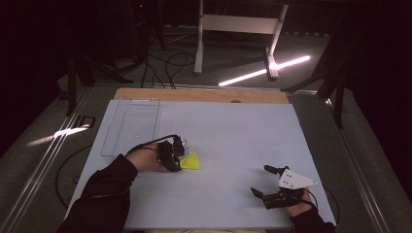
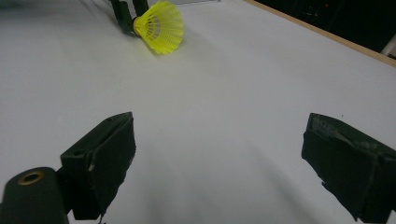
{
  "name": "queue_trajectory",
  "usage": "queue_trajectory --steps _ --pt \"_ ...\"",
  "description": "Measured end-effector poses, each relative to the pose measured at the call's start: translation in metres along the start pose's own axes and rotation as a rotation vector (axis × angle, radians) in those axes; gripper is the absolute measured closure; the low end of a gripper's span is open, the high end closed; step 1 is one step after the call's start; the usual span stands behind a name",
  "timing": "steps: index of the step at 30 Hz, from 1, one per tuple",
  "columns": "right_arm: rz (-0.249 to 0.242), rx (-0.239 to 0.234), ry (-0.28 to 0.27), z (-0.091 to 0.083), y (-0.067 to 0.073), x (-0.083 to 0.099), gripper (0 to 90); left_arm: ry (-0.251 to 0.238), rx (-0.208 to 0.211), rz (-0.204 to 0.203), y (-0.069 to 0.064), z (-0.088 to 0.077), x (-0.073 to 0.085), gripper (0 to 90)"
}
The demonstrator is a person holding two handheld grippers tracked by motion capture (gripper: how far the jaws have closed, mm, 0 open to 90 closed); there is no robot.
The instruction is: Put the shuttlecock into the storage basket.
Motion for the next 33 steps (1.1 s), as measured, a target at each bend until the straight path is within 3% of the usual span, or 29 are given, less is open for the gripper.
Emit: queue_trajectory --steps 2,8,12,15,22,26,28,31,33 --pt "0.003 -0.002 0.002 0.000 0.000 0.000 9.8 0.006 -0.006 0.015 0.000 0.000 0.000 65.3" --pt "0.001 -0.001 0.001 0.000 0.000 0.000 9.8 0.000 0.008 -0.001 0.001 -0.001 -0.001 65.7" --pt "0.001 -0.002 0.000 0.000 0.000 0.000 9.8 -0.026 0.017 0.028 -0.002 -0.008 -0.003 65.9" --pt "0.003 -0.002 0.000 0.000 0.000 0.000 9.8 -0.026 0.030 0.025 -0.003 -0.011 -0.004 65.9" --pt "0.000 0.000 -0.003 0.000 0.000 0.000 9.8 -0.008 0.055 0.089 -0.009 -0.021 -0.005 65.9" --pt "0.001 0.000 -0.003 0.000 0.000 0.000 9.8 -0.004 0.084 0.095 -0.010 -0.028 -0.006 65.9" --pt "0.002 0.001 -0.003 0.000 0.000 0.000 9.8 -0.007 0.092 0.120 -0.011 -0.033 -0.005 65.9" --pt "0.002 -0.001 -0.003 0.000 0.000 0.000 9.8 -0.014 0.086 0.121 -0.011 -0.036 -0.005 65.9" --pt "0.003 0.000 -0.006 0.000 0.000 0.000 9.8 -0.026 0.083 0.145 -0.011 -0.040 -0.004 65.9"
Point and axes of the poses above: each handheld gripper's, and its own axes: z roughly forward along the jaws, x roughly out of its underside, y roughly to its left, the point moved 4 cm from there along z, roughly forward along the jaws, and after that the axes turned 7 degrees about y, right-handed, at the moved point
